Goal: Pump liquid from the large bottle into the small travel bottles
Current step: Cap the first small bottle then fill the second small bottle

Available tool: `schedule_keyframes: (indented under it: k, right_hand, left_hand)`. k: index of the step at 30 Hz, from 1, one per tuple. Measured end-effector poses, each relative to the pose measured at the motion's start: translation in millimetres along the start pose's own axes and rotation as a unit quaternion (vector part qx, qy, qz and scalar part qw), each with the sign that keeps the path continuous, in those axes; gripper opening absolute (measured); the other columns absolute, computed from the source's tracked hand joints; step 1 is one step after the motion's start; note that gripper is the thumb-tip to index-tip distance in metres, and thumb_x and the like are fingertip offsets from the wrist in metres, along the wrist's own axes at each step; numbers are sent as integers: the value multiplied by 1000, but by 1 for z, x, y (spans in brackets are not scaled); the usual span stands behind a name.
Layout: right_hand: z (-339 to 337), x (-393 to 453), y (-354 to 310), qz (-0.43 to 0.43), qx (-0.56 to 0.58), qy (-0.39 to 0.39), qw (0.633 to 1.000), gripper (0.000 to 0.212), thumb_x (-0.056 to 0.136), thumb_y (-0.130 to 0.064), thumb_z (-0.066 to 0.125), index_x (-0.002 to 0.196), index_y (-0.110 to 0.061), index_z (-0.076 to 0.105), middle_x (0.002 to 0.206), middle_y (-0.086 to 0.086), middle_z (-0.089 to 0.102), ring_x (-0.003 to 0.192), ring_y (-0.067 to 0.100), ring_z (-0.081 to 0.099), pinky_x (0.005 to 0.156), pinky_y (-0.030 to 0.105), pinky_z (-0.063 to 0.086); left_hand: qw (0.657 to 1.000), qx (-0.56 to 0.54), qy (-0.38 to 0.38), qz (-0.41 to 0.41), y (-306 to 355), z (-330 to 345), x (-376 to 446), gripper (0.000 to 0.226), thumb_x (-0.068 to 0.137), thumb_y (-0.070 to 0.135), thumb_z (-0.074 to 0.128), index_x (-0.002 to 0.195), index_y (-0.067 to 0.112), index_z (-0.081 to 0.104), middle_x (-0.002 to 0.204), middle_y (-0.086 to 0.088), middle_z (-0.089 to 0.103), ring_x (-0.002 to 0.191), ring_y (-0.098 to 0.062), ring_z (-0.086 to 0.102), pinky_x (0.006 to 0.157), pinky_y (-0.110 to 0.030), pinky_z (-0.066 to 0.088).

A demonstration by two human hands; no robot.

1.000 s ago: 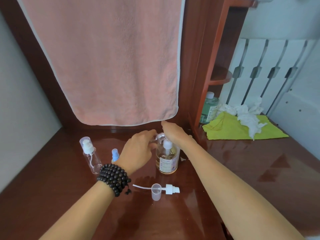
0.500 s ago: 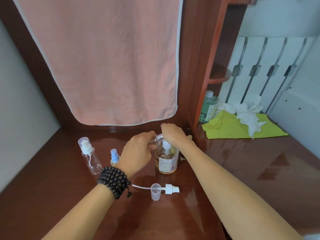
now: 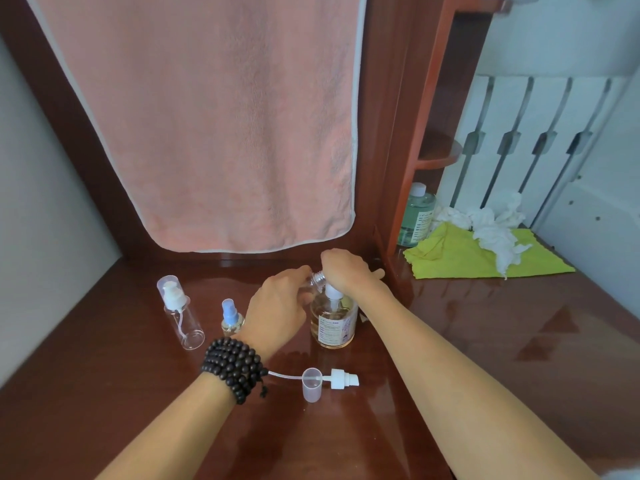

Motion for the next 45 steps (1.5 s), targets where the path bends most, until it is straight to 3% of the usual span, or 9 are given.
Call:
schedule_keyframes:
  k: [4, 8, 12, 16, 21, 29, 35, 40, 45]
  right_hand:
    - [-15, -5, -9, -14, 10, 10, 1000, 53, 97, -35, 17, 130, -17, 55, 138, 6, 54, 131, 34, 44, 113, 57, 20]
    - [1, 13, -10, -45, -37, -14, 998, 62, 78, -32, 17, 122, -18, 57, 139, 9, 56, 128, 35, 49, 113, 58, 31]
    - [28, 50, 7, -26, -53, -26, 998, 74, 72, -29, 15, 133, -19, 55, 144, 9, 53, 131, 36, 49, 112, 58, 35]
    - [8, 19, -2, -33, -47, -11, 998, 53, 78, -30, 14, 111, -17, 53, 134, 12, 56, 125, 36, 51, 112, 59, 34]
    - [-15, -1, -8, -23, 6, 0, 1000, 67, 101, -52, 12, 146, -23, 53, 150, 6, 52, 143, 35, 40, 118, 61, 11]
    - [2, 8, 1, -10, -16, -8, 1000, 62, 104, -42, 10, 149, -25, 50, 158, 7, 45, 149, 35, 32, 117, 63, 9]
    - [-18, -9, -11, -50, -23, 19, 998, 61, 106, -43, 9, 151, -23, 45, 150, 9, 52, 142, 40, 39, 113, 61, 15]
    - [-19, -15, -11, -57, -34, 10, 998, 54, 109, -34, 12, 157, -27, 34, 158, 13, 44, 145, 43, 34, 114, 63, 14]
    - [-4, -4, -2, -38, -34, -10, 999, 56, 107, -32, 14, 154, -27, 44, 160, 8, 42, 148, 39, 32, 116, 62, 13]
  left_hand:
    - [1000, -3, 6, 5, 2, -10, 4, 22, 88, 13, 60, 105, 26, 56, 102, 8, 65, 97, -22, 60, 75, -45, 53]
    - [1000, 12, 17, -14, 1, -6, 2, 21, 90, 15, 58, 108, 25, 57, 103, 7, 63, 95, -24, 58, 73, -41, 50]
    - [999, 28, 2, -20, 2, 3, -1, 20, 91, 14, 56, 109, 23, 55, 103, 5, 63, 94, -24, 59, 68, -34, 44]
    - [999, 23, -9, -23, 1, 0, 1, 20, 90, 15, 57, 107, 26, 56, 104, 7, 64, 96, -23, 60, 71, -38, 49]
    - [1000, 8, -7, -17, 3, -12, 6, 18, 89, 17, 58, 104, 27, 57, 104, 7, 65, 97, -22, 60, 76, -45, 53]
    - [999, 31, -9, -12, 2, 4, 2, 25, 91, 14, 58, 114, 21, 56, 105, 3, 63, 96, -23, 61, 67, -34, 45]
    - [1000, -20, -19, -10, -2, -6, 4, 16, 90, 15, 59, 104, 24, 57, 102, 6, 66, 97, -21, 61, 78, -46, 53]
    - [1000, -7, -2, 18, 1, -6, 5, 16, 89, 14, 59, 102, 23, 57, 98, 6, 64, 92, -22, 60, 75, -46, 52]
    - [1000, 13, -12, 16, -1, 5, 2, 16, 89, 12, 58, 101, 23, 55, 93, 6, 61, 87, -24, 60, 70, -44, 52]
Point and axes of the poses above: each hand's wrist, its own x-axis towards the middle knuckle, its own z-axis out of the palm, y = z × x, the point moved 8 cm from there along x, towards the middle knuckle
